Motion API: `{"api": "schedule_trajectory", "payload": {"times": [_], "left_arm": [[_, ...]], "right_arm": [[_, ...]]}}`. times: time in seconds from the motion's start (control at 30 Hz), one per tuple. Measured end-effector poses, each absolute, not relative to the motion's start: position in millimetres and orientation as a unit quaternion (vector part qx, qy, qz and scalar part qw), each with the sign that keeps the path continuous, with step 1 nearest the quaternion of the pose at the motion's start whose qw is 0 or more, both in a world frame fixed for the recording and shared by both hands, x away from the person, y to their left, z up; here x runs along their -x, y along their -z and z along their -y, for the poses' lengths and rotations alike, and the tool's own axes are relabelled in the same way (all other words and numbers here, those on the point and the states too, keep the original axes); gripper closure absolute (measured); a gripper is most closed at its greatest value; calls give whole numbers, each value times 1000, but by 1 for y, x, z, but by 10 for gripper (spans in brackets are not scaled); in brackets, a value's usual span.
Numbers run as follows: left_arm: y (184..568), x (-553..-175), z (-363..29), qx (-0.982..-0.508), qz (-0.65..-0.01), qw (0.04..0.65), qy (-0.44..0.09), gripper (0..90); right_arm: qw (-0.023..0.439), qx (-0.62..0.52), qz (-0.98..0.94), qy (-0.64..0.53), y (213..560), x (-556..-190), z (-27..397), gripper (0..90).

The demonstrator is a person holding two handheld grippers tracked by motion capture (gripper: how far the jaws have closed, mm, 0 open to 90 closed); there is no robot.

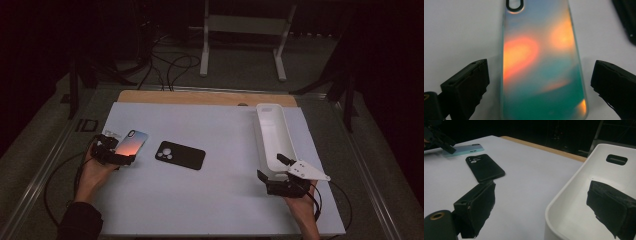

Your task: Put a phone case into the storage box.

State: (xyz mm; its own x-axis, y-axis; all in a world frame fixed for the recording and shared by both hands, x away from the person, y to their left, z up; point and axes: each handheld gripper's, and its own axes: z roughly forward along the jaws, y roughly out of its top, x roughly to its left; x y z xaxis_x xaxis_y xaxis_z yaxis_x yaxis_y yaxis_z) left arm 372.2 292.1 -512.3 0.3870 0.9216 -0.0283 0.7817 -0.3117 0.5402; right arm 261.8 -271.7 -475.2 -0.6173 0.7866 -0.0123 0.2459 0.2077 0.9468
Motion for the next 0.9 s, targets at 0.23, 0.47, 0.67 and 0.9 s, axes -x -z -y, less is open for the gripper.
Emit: {"api": "schedule_trajectory", "payload": {"times": [0.23,0.47,0.67,0.9], "left_arm": [[517,-376,-291,-798,-541,224,-139,61],[517,-377,-290,-802,-538,220,-137,62],[517,-378,-290,-806,-536,215,-134,65],[514,-376,-289,-812,-527,217,-130,146]], "right_arm": [[260,-355,-734,-518,476,-262,271,81],[258,-355,-734,-519,476,-263,271,81],[259,-354,-735,-518,476,-263,270,81],[258,-354,-735,-518,476,-263,270,82]]}}
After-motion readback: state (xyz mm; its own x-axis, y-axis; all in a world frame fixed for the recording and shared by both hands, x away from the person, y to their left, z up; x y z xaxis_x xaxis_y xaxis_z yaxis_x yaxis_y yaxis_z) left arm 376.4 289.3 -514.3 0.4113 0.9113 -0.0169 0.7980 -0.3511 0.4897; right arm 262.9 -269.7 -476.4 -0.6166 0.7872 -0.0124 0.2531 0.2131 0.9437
